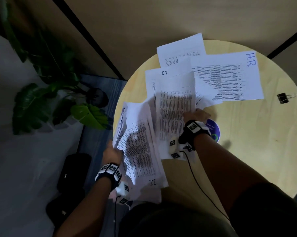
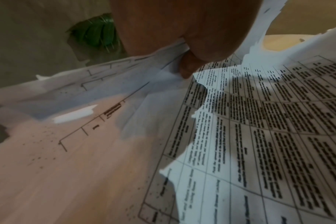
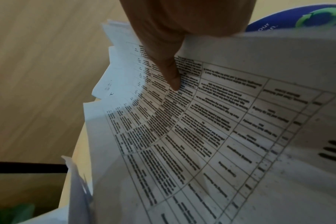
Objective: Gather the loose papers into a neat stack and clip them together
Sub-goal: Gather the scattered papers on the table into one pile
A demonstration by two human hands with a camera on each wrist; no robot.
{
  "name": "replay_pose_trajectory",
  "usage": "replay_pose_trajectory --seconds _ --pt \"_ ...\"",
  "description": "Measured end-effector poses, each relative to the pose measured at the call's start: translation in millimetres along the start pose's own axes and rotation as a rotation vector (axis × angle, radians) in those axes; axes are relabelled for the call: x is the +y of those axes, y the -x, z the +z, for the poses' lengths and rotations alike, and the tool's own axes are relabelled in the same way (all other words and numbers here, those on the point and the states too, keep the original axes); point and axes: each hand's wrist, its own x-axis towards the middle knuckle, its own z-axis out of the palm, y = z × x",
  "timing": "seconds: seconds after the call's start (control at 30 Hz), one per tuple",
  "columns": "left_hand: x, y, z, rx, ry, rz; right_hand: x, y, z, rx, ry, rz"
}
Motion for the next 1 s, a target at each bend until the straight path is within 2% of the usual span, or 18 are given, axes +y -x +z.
replay_pose_trajectory --seconds 0.1,0.17,0.27,0.33,0.43,0.5,0.63,0.73,0.8,0.93,1.0 --pt "1 0 -1 -0.007 0.021 0.006 7 -5 -3 -0.091 -0.128 -0.016" --pt "2 1 -3 -0.019 0.042 0.007 6 -3 -9 -0.022 -0.142 -0.081" --pt "8 1 -6 -0.057 0.121 0.046 -4 5 -32 0.053 -0.111 -0.331" --pt "15 0 -5 -0.118 0.191 0.072 -13 13 -65 0.069 -0.076 -0.521" --pt "30 0 -5 -0.249 0.32 0.086 -28 30 -134 0.069 -0.071 -0.812" --pt "37 2 -2 -0.355 0.403 0.083 -39 43 -186 -0.005 -0.122 -0.924" --pt "54 8 9 -0.438 0.413 0.084 -39 60 -259 -0.1 -0.408 -0.925" --pt "59 10 22 -0.442 0.512 0.028 -23 41 -263 -0.138 -0.598 -0.865" --pt "58 10 29 -0.499 0.564 0.014 -6 26 -243 -0.175 -0.568 -0.815" --pt "71 31 19 -0.563 0.638 -0.014 44 18 -164 -0.181 -0.203 -0.767" --pt "73 34 20 -0.578 0.674 -0.024 68 17 -121 -0.246 -0.127 -0.667"
